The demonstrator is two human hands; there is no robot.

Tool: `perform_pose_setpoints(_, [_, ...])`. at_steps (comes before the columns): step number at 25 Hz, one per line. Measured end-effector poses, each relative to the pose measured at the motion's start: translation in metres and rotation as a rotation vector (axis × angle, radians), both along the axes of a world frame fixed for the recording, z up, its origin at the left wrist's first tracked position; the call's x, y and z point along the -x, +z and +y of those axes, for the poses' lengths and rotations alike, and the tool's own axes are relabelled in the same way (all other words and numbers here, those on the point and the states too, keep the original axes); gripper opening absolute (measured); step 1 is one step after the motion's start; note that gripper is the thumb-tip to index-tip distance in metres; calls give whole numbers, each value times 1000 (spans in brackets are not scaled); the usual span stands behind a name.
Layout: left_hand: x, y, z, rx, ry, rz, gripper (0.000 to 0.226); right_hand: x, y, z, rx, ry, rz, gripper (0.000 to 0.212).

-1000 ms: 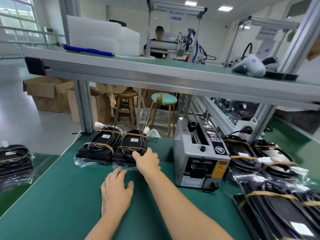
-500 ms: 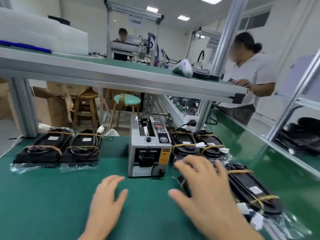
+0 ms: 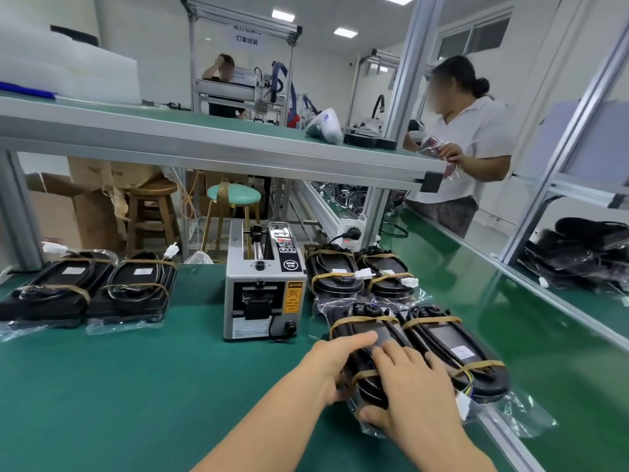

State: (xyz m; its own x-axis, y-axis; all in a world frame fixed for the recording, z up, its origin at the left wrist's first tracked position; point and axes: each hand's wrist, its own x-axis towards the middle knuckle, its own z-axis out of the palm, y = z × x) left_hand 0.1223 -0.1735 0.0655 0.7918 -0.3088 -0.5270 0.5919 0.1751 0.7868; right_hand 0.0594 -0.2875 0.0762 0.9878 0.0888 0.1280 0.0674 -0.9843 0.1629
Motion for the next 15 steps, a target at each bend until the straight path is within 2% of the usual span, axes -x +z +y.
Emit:
perform_pose_setpoints(2, [0, 1, -7, -5, 82, 20, 34, 3, 3, -1, 8, 16, -13, 83])
perform_pose_setpoints(5, [7, 6, -3, -4, 178, -10, 38, 17, 22, 6, 11, 71, -64, 80])
perform_pose_setpoints(8, [19, 20, 21, 111, 168, -10, 33, 36, 46, 7, -66, 190, -293, 80])
perform_pose_setpoints(9, [23, 23, 33, 166, 164, 6, 25, 41, 52, 6, -163, 233, -362, 82])
perform_pose_setpoints(11, [35, 26, 61, 301, 179, 46, 18, 47, 63, 6, -489, 236, -411, 88])
perform_pose_setpoints(13, [55, 27, 86, 455, 221, 73, 27, 51, 63, 14, -857, 202, -372, 84])
perform_pose_setpoints(15, [72, 23, 102, 579, 293, 93, 39, 53, 50, 32, -1129, 174, -305, 86])
